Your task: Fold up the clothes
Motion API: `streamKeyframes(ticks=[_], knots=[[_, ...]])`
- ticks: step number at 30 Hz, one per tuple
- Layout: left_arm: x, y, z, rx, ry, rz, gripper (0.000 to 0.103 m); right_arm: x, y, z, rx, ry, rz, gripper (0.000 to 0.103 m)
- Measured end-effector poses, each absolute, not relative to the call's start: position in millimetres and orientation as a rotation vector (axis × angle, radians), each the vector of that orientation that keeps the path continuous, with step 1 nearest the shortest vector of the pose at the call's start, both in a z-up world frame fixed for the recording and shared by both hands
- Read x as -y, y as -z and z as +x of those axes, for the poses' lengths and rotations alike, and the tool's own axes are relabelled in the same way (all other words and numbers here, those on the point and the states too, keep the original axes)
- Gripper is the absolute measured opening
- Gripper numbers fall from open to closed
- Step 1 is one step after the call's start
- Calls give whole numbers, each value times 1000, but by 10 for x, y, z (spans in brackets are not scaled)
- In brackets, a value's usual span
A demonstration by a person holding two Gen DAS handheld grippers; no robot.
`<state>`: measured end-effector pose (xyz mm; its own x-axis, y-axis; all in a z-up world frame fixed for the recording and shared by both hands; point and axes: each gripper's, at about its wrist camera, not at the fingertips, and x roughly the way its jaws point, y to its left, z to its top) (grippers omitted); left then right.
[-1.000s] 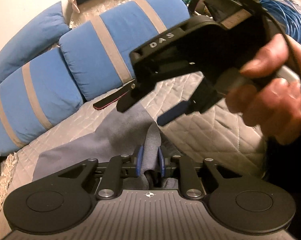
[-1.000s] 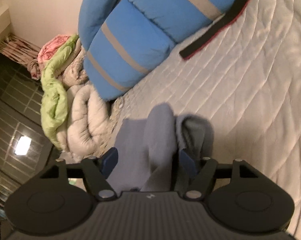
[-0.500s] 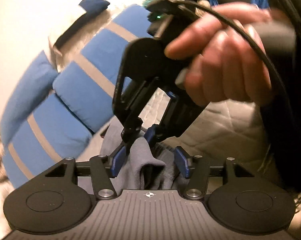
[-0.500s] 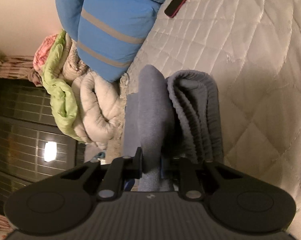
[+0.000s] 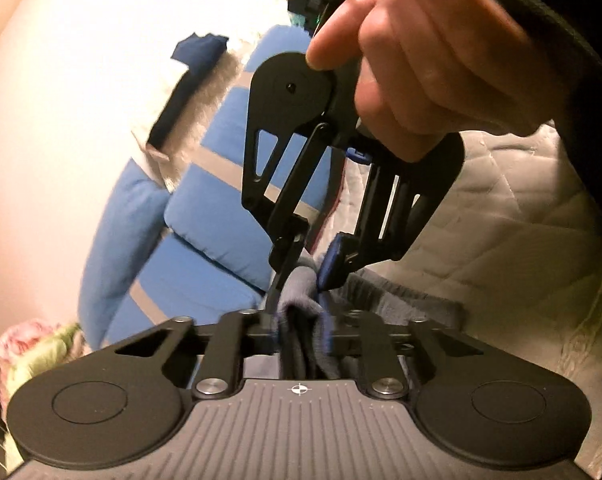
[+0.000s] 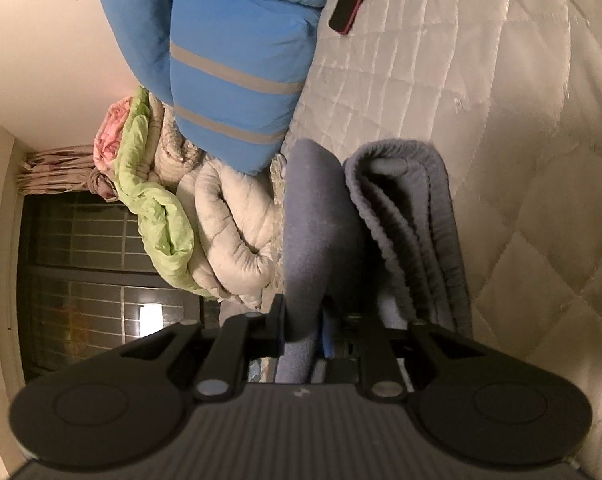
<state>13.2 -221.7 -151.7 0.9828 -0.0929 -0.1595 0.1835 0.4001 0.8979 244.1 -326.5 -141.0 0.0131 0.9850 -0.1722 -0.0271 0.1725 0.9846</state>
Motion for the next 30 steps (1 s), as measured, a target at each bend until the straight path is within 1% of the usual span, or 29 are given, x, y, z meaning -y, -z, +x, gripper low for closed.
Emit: streamKeyframes(ticks=[6,7,9,15,21,25,29,30], knots=[[2180,1571,138,-81,207,1192,11,3200,1325,2469,-1211,-1042,964,21],[2178,1587,133,-83,212,1198,11,3185,1305,2488,-1199,-1024,940,18],[2178,1615,131,-92,226,1206,10,3164,1255,2519,-1163,-993,891,16],[2132,1674,147,-112,234,1216,9,3026,1034,2567,-1041,-986,766,15],[2083,1705,173,-131,246,1213,8,2981,990,2636,-1045,-1001,740,15],[2064,1659,201,-144,271,1199,8,3038,1043,2655,-1086,-997,772,22],[2053,1635,162,-150,283,1193,8,3058,1057,2657,-1095,-999,773,24],[2050,1623,159,-153,285,1190,8,3048,1047,2656,-1095,-1005,771,28]])
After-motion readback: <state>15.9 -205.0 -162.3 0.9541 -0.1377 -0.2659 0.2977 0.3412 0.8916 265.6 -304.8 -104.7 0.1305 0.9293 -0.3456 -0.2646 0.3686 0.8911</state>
